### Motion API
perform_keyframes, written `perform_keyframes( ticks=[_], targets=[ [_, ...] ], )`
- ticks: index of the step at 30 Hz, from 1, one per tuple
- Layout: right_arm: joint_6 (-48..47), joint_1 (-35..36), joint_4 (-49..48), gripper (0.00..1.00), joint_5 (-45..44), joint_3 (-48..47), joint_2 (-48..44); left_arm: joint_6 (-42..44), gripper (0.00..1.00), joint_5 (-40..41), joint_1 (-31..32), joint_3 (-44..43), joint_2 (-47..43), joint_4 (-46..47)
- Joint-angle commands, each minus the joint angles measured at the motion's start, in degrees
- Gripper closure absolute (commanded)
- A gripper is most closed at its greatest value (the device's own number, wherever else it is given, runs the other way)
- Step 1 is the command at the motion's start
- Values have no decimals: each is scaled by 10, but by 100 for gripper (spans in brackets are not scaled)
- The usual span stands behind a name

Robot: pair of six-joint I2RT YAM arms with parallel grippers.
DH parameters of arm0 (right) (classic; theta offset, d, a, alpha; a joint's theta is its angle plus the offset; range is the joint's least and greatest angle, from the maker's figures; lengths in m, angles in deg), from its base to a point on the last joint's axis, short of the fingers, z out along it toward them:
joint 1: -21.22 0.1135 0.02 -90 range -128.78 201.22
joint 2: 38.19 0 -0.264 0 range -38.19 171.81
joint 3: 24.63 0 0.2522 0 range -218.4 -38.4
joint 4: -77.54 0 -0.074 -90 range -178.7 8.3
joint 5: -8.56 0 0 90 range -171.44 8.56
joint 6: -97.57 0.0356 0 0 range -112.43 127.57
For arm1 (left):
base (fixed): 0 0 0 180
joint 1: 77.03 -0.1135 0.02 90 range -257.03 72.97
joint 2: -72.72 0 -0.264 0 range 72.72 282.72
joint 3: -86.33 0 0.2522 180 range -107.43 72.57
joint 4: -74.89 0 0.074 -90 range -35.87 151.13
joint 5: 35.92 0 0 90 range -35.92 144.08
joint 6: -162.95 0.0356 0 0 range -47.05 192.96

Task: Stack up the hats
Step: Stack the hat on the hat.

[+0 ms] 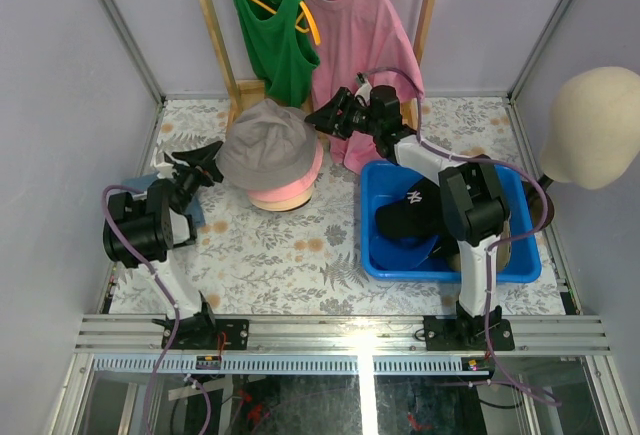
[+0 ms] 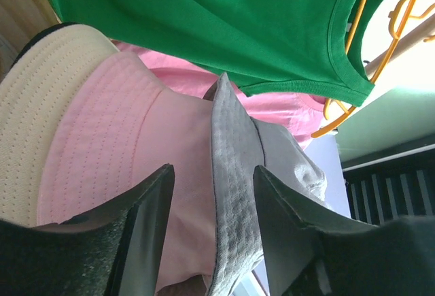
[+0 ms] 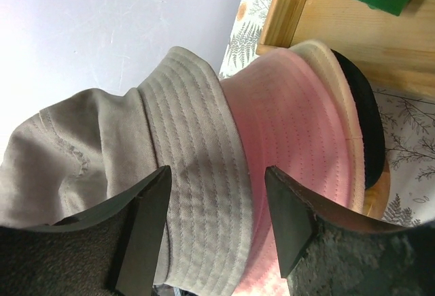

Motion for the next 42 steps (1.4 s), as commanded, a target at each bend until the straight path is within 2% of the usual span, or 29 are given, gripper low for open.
perform_keyframes(
  ticks=[1, 4, 8, 18, 36, 39, 42],
  targets=[
    [36, -5, -52, 37, 36, -20, 16, 10, 53, 6, 10, -12, 11, 50],
    [50, -6, -68, 42, 42, -17, 22, 13, 59, 7, 11, -11, 13, 50],
    [60, -7, -78, 62, 45, -15, 25, 17, 69, 10, 12, -5, 13, 50],
    [67, -13, -90, 100, 37, -12, 18, 18, 78, 35, 19, -11, 15, 50],
    [34, -20, -63, 100, 13, -6, -12, 24, 87, 68, 42, -19, 4, 38],
    [17, -22, -34, 100, -6, 1, -14, 39, 89, 68, 46, -16, 0, 9],
    [-11, -22, 9, 100, -31, 1, -16, 78, 90, 68, 46, -15, -20, -66]
  ],
)
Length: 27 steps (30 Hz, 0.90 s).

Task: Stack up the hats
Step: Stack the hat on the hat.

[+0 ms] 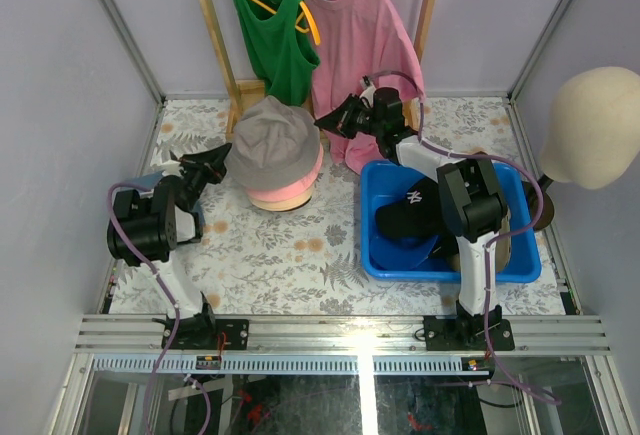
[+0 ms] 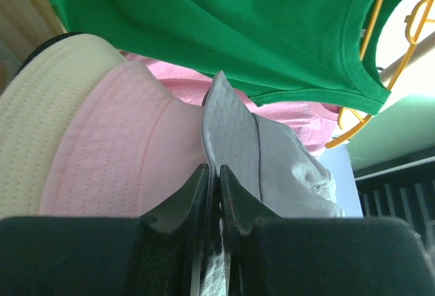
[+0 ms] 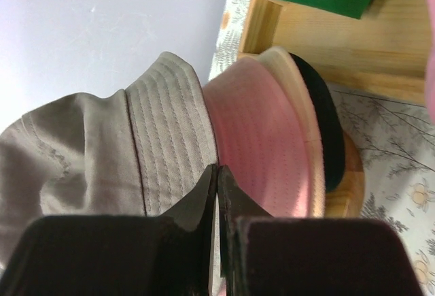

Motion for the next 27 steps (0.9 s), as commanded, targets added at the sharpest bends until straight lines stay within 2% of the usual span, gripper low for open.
perform_keyframes(
  ticks=[1, 5, 8, 16, 21, 23, 25, 27],
  targets=[
    [-52, -6, 51, 100, -42, -2, -41, 72, 89, 8, 4, -3, -33, -86],
    [-78, -6, 92, 100, -59, -13, -33, 145, 89, -4, 6, -23, -58, -221],
    [-91, -6, 107, 100, -62, -13, -29, 172, 89, -7, 5, -27, -64, -270],
    [-106, -6, 124, 100, -62, -3, -29, 217, 91, -5, 9, -21, -77, -355],
    [-109, -6, 119, 100, -59, -1, -30, 221, 91, -2, 9, 2, -84, -360],
    [-108, -6, 118, 100, -55, -4, -31, 211, 84, 1, 9, 15, -95, -345],
    [-107, -6, 116, 100, -50, -9, -31, 196, 70, 6, 10, 29, -107, -320],
    [-107, -6, 114, 100, -48, -12, -31, 175, 61, 14, 8, 42, -122, -284]
  ],
)
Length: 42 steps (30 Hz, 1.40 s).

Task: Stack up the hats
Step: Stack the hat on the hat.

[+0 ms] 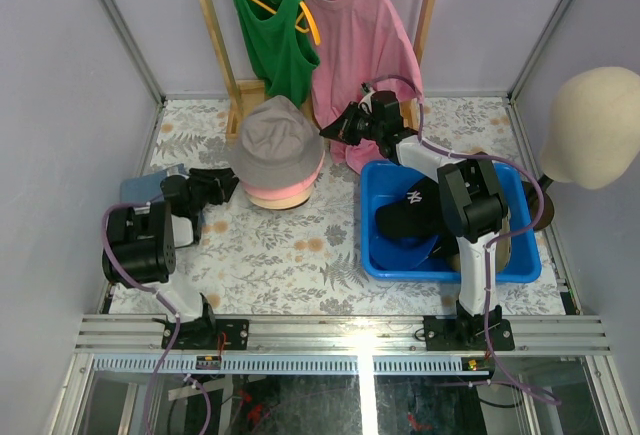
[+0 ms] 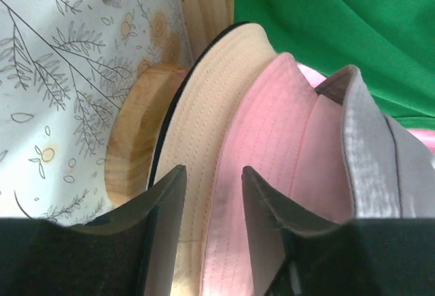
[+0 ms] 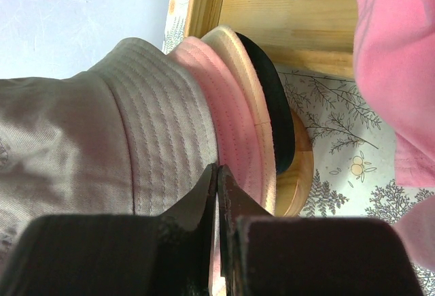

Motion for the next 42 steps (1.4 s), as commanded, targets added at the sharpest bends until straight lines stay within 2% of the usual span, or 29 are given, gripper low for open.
perform_keyframes(
  ticks=[1, 3, 7, 12, 18, 24, 29, 33, 42],
  targets=[
    [-13, -6, 7, 100, -6, -14, -29, -36, 56, 17, -1, 32, -37, 102],
    [-13, -6, 5, 100, -5, -15, -29, -66, 50, 24, -4, 48, -42, 154],
    [-10, -6, 2, 100, -3, -16, -28, -114, 45, 38, -5, 76, -40, 237],
    [-11, -6, 1, 100, -3, -17, -29, -144, 42, 51, -7, 92, -42, 269],
    [-11, -6, 2, 100, -1, -21, -28, -154, 44, 62, -7, 96, -71, 236],
    [-11, -6, 1, 100, 1, -24, -27, -140, 54, 101, -8, 118, -152, 112],
    [-10, -6, -3, 100, 2, -22, -26, -121, 54, 126, -10, 121, -207, 16],
    [-10, -6, -4, 100, 3, -21, -26, -129, 55, 128, -12, 126, -209, 19],
    [-8, -6, -7, 100, 3, -17, -28, -129, 38, 125, -11, 106, -176, 152]
  ],
)
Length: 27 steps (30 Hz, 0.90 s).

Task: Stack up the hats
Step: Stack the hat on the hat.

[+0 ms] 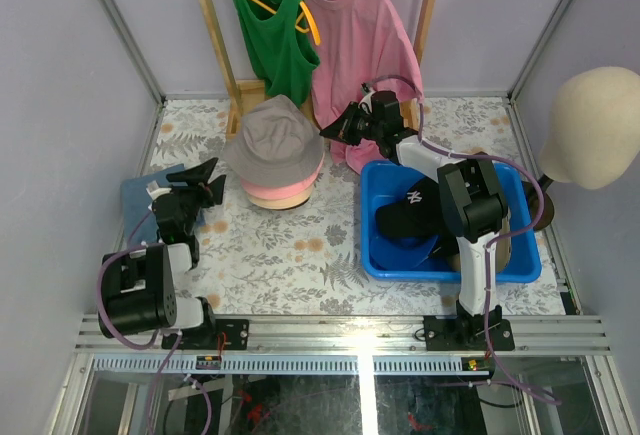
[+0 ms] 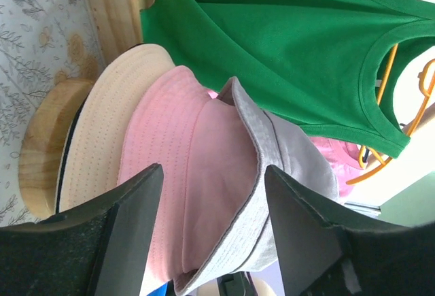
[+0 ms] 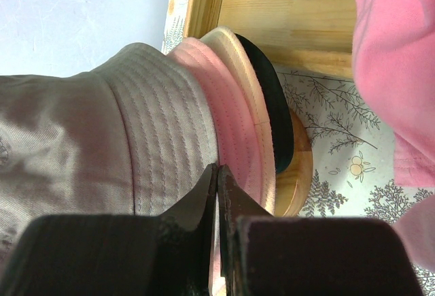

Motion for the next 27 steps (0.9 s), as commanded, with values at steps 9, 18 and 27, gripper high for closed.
perform_keyframes(
  ticks=[9, 18, 27],
  targets=[
    [-5, -6, -12, 100, 2, -15, -28, -2, 34, -11, 2, -42, 58, 178],
    [-2, -6, -13, 100, 2, -19, -27, -8, 34, -23, 36, -73, 127, 242],
    [-1, -6, -9, 100, 4, -30, -20, -33, 51, -25, 51, -89, 186, 321]
  ],
)
